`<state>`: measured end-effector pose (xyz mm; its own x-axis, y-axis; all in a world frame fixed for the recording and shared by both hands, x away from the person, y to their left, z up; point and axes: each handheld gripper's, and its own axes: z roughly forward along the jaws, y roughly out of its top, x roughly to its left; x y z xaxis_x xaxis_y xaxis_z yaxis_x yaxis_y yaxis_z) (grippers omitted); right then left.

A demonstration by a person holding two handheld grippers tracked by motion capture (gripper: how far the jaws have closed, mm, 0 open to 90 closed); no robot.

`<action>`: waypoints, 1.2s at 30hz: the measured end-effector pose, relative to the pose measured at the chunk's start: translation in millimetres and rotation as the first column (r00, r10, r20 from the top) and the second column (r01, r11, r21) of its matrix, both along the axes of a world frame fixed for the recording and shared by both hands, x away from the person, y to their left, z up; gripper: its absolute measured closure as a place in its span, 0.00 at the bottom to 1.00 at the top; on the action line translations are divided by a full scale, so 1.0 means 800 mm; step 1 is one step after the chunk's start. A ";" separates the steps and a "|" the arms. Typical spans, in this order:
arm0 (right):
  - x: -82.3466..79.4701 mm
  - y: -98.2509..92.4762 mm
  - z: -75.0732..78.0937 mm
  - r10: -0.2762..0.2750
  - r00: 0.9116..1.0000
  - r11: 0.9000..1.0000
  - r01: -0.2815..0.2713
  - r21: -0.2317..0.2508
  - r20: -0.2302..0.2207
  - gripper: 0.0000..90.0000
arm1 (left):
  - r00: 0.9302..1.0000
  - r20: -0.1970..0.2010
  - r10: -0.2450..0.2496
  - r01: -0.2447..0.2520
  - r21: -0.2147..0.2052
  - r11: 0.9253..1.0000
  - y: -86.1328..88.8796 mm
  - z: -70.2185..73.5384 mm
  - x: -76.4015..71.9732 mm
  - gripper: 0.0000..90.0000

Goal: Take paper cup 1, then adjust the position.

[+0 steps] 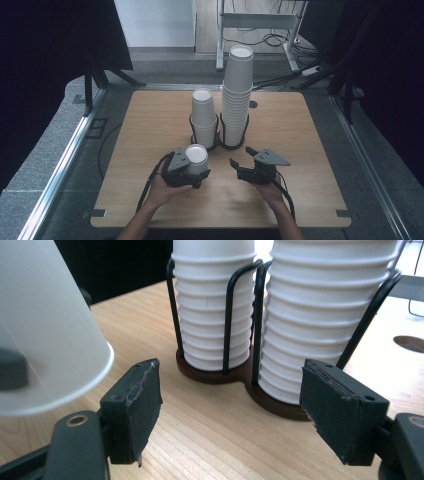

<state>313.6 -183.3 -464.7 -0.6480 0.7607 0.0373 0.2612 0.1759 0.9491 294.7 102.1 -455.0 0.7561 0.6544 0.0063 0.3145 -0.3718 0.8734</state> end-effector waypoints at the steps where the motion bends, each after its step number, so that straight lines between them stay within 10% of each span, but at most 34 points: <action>1: -0.001 -0.001 0.002 0.000 1.000 1.000 0.000 0.009 0.000 0.28 | 1.000 0.000 -0.003 0.003 0.010 1.000 -0.002 -0.001 0.000 0.16; 15: -0.018 0.004 0.017 0.157 0.988 0.983 -0.157 0.099 0.005 0.26 | 0.997 -0.056 -0.047 0.052 0.088 0.995 -0.025 -0.017 0.003 0.16; 22: -0.024 0.020 0.014 0.285 0.958 0.949 -0.278 0.148 -0.025 0.23 | 0.990 -0.099 -0.096 0.106 0.094 0.990 -0.034 -0.019 0.004 0.16; 36: -0.024 0.037 0.006 0.347 0.936 0.927 -0.332 0.174 -0.059 0.19 | 0.981 -0.125 -0.145 0.161 0.124 0.979 -0.051 -0.026 0.002 0.16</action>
<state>294.3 -153.6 -459.8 -0.8550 0.4752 0.2077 0.2955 0.1173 0.9481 296.2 61.4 -475.6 0.8479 0.5301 -0.0072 0.3399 -0.5332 0.7747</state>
